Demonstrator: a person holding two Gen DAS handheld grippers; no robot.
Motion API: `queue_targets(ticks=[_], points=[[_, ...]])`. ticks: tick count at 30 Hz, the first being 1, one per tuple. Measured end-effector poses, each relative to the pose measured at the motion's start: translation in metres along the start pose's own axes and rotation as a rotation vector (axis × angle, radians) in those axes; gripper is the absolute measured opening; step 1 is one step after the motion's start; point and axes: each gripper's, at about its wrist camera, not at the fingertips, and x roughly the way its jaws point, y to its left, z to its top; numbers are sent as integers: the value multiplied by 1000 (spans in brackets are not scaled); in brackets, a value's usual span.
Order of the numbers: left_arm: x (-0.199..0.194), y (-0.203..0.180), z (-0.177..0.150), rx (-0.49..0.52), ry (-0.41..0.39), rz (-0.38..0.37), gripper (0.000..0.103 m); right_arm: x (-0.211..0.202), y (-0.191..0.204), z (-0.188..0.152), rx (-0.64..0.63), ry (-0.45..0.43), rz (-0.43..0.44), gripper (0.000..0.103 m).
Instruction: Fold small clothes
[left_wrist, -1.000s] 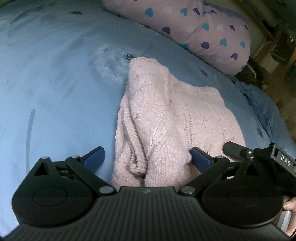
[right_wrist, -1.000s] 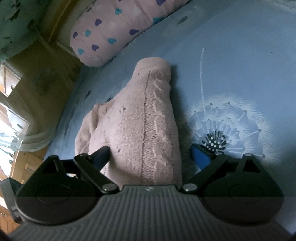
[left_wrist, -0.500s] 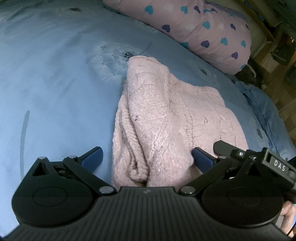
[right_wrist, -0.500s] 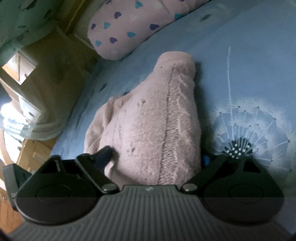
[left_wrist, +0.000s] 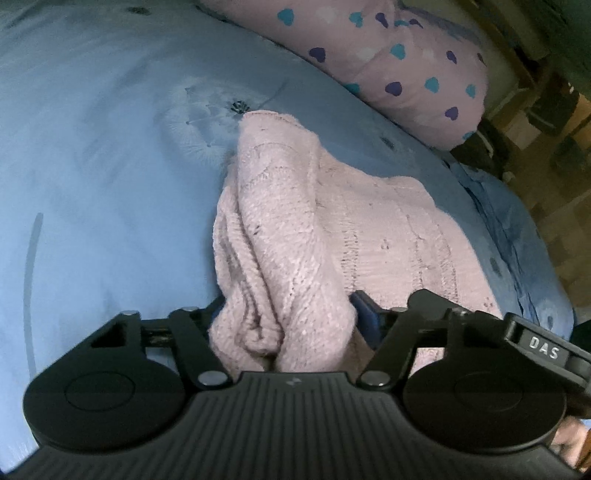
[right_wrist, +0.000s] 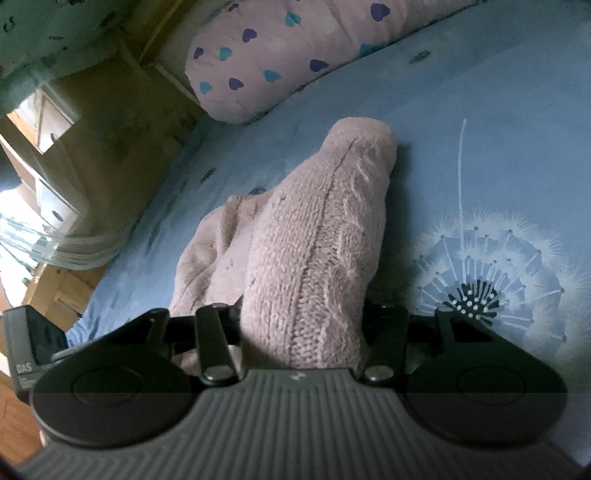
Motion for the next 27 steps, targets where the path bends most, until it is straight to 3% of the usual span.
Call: queue_targets(ticks=[4,10,20,27], points=[[-7,2,0,-24,7,-27,66,-11,20,-5,-60,-19,-26,51],[-22,-19,-13,-3,73,-92,63,-45,27,-9,-29,-68,5,51],[-36,-97,-77,142,203,-132,64,-126,-23,-30,70,-23,33,51],[-49,-138,-119,258,185,-107,67,-176,-46,-46,80,-8,14,51]])
